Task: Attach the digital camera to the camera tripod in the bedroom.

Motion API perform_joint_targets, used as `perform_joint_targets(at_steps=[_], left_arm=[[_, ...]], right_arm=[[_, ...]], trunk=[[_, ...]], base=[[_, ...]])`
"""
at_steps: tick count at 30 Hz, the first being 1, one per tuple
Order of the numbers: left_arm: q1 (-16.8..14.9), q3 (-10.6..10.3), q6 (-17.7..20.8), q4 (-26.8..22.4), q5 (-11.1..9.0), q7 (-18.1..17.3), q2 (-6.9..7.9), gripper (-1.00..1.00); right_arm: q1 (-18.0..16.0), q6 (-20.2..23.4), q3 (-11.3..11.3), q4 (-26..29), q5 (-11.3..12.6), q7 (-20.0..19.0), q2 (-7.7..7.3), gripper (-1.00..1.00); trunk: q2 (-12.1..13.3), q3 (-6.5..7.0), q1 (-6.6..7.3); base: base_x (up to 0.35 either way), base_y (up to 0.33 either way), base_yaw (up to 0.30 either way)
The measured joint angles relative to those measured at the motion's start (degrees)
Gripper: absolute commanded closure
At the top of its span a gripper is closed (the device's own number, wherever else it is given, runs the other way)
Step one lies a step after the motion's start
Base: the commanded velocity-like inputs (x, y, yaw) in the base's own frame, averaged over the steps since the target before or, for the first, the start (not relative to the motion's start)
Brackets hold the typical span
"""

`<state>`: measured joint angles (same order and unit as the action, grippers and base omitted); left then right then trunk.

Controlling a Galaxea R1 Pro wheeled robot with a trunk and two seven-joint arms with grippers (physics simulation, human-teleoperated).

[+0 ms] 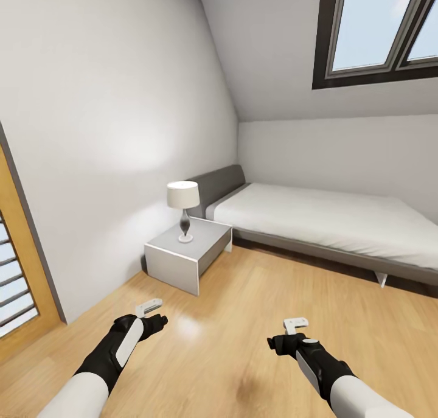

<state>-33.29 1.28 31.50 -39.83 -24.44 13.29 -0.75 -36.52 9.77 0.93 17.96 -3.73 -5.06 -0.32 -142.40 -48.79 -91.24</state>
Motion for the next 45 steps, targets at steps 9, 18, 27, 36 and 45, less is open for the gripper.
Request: perform_joint_targets(at_steps=[9,18,27,36,45], left_arm=[[0.07,0.45,0.70,-4.69,-4.53,-1.80,2.51,-1.00],[0.09,0.43,4.49,-5.72,-8.56,-9.81,3.67,-1.00],[0.10,0.32,6.91,-5.00,-9.27,-28.12,7.54,-1.00],[0.10,0.29,7.49,-4.64,-8.76,-32.95,8.36,-1.00],[0.10,0.24,7.45,-4.49,-8.71,-33.22,8.41,-1.00]], right_arm=[[-0.03,1.98,-0.97,5.51,0.73,-24.68,-4.90,-1.00],[-0.02,6.67,-5.99,8.32,0.47,-42.69,-7.01,-1.00],[-0.02,8.05,-6.46,8.98,0.48,-46.72,-8.43,-1.00],[-0.02,8.27,-6.48,9.10,0.39,-46.98,-8.70,-1.00],[-0.02,8.29,-6.50,9.20,0.46,-47.00,-8.73,-1.00]], trunk=[[-0.90,-1.91,-0.63],[-1.02,-3.90,-0.86],[-1.15,-5.90,-1.09],[-1.27,-7.90,-1.32],[-1.39,-9.89,-1.56]], base=[[0.000,0.000,0.000],[0.000,0.000,0.000],[0.000,0.000,0.000],[0.000,0.000,0.000],[0.000,0.000,0.000]])
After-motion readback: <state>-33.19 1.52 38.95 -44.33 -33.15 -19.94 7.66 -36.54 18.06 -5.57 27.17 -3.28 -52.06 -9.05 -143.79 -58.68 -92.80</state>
